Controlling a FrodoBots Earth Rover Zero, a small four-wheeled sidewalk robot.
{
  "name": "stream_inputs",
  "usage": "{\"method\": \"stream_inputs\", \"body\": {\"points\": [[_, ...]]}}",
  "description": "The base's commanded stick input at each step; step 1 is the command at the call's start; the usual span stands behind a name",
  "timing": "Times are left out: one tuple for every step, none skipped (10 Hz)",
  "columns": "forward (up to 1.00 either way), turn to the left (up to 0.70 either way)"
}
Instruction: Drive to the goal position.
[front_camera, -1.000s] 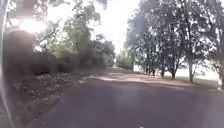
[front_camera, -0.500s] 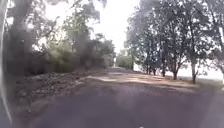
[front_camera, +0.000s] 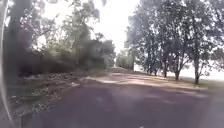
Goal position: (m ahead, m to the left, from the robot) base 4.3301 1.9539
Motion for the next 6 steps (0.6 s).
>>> {"method": "stream_inputs", "body": {"points": [[0.70,0.00],[0.70,0.00],[0.70,0.00],[0.70,0.00],[0.70,0.00],[0.70,0.00]]}}
